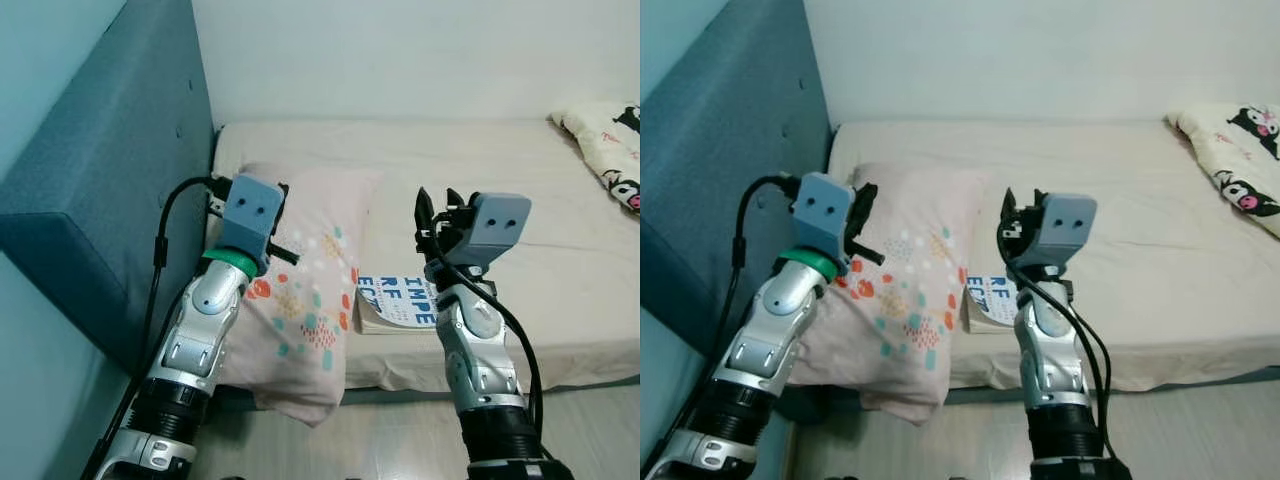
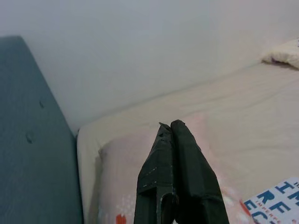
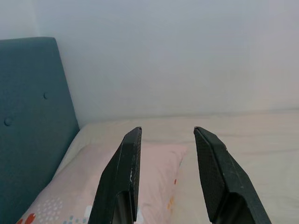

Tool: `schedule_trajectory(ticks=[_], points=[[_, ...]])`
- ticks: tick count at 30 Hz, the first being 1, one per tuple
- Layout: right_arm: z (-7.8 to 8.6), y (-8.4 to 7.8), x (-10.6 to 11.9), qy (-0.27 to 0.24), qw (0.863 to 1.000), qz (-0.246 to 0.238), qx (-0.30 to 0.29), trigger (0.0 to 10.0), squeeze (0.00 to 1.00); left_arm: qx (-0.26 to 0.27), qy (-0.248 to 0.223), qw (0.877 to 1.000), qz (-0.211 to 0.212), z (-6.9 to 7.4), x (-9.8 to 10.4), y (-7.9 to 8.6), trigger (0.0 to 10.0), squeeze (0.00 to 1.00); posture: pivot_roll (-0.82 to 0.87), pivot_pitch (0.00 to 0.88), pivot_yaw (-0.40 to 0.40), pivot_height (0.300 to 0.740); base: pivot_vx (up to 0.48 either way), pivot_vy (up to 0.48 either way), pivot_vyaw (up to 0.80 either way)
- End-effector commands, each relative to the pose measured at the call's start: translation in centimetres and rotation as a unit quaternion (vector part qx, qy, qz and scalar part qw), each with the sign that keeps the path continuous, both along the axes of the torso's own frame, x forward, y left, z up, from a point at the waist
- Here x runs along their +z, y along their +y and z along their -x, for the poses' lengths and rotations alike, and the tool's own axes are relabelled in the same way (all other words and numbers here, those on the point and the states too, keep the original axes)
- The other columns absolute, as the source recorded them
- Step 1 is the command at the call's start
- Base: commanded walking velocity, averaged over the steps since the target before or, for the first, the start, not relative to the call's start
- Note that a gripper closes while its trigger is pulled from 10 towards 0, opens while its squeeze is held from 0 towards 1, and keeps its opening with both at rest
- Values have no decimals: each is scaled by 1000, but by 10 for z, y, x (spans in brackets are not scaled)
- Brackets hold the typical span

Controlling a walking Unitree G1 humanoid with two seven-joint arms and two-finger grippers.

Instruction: Clean up the room

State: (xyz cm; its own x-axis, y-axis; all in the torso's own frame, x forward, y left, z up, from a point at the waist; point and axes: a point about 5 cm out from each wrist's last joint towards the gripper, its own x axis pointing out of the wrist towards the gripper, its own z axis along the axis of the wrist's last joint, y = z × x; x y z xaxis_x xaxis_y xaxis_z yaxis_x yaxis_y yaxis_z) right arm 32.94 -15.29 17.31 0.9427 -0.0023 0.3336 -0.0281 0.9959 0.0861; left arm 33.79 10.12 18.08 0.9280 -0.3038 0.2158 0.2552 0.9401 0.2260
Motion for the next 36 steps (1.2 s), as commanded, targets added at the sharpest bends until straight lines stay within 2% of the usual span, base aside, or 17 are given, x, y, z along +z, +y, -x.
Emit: schedule_trajectory(ticks=[1, 2, 3, 6, 36], points=[[1, -2, -9, 21, 1000, 6, -8, 10000, 0, 6, 27, 1000, 3, -1, -11, 2, 10000, 0, -19, 27, 24, 740, 0, 0, 0], [1, -1, -12, 29, 999, 12, -11, 10000, 0, 24, 57, 998, 3, -3, -22, 7, 10000, 0, -22, 31, 23, 735, 0, 0, 0], [1, -1, -12, 29, 999, 12, -11, 10000, 0, 24, 57, 998, 3, -3, -22, 7, 10000, 0, -22, 31, 23, 735, 0, 0, 0], [1, -1, -14, 38, 999, 17, -14, 10000, 0, 57, 102, 993, 7, -4, -39, 16, 10000, 0, -21, 34, 22, 720, 0, 0, 0], [2, 3, -17, 45, 999, 6, 0, 10000, 0, 65, 91, 994, -12, -2, -39, 21, 10000, 0, -11, 50, 31, 605, 0, 0, 0]])
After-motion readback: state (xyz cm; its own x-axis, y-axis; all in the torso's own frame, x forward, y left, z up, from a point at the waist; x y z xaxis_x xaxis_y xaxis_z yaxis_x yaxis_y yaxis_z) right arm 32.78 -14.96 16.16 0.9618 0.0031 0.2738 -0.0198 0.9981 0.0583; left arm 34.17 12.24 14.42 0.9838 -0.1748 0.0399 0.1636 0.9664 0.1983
